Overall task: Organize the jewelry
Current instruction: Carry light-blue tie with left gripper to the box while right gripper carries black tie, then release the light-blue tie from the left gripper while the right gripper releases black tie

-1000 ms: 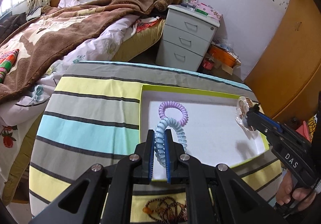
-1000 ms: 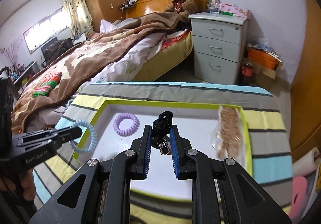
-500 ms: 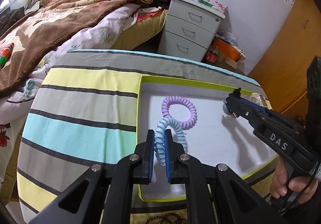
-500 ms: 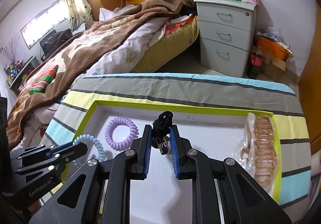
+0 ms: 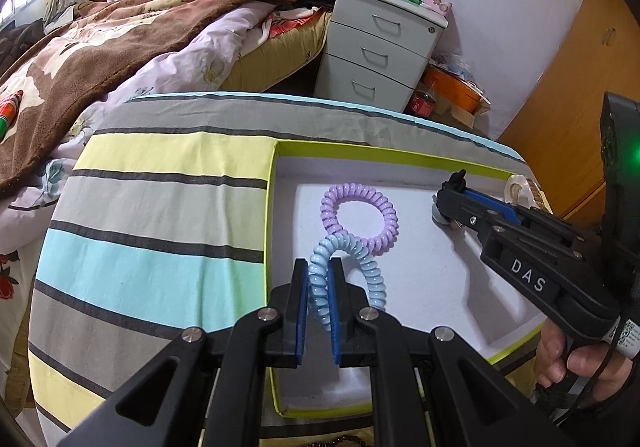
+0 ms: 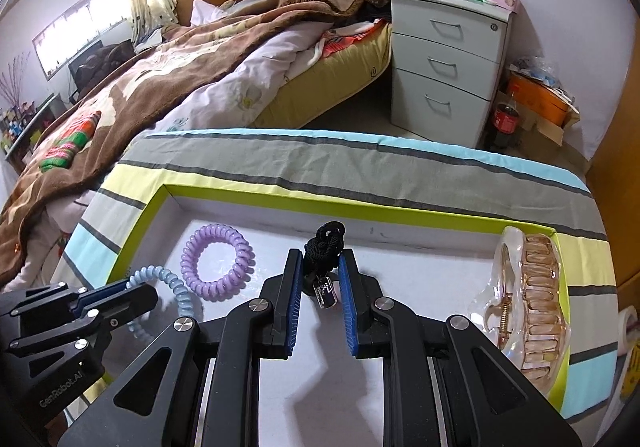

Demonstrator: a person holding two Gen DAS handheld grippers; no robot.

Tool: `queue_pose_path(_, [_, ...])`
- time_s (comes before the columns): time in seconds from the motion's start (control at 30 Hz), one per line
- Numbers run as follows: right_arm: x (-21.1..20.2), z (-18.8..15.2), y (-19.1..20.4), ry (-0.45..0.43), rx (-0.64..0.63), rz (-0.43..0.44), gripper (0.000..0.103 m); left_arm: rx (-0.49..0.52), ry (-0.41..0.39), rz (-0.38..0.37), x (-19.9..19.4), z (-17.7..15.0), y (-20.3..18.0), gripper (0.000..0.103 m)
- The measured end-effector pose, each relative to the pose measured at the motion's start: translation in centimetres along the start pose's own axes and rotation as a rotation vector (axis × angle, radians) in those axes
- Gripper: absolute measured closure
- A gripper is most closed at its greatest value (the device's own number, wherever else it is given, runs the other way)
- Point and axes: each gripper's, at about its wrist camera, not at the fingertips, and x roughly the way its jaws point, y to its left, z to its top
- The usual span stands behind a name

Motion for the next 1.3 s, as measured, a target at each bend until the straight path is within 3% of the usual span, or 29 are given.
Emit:
queue_pose_path(0.2, [0.2, 0.1, 0.0, 0.001, -0.005, -0.008, 0.083, 0.012, 0.002, 0.021, 0.1, 0.1, -0.3, 0.092])
queue_pose_path(0.43, [0.2, 0.0, 0.1, -0.001, -0.002, -0.027, 0.082, 0.030, 0.002, 0.014, -0.1, 0.0, -0.9, 0.078])
queue_pose_path(0.67, [-0.1, -0.2, 0.2, -0.002, -0.007, -0.024, 0.061, 0.040, 0.005, -0.008, -0.2, 0.1, -1.3, 0.069])
queue_pose_path(1.0, [-1.2, -0.3, 0.4, -0.028, 0.005, -0.022, 0.055, 0.041, -0.020, 0.003, -1.2, 0.1, -1.4, 0.054])
queue_pose_path(1.3, [-2.8, -0.6, 0.7, -0.053, 0.007, -0.028, 0.055, 0.038, -0.034, 0.008, -2.5, -0.5, -1.1, 0.053])
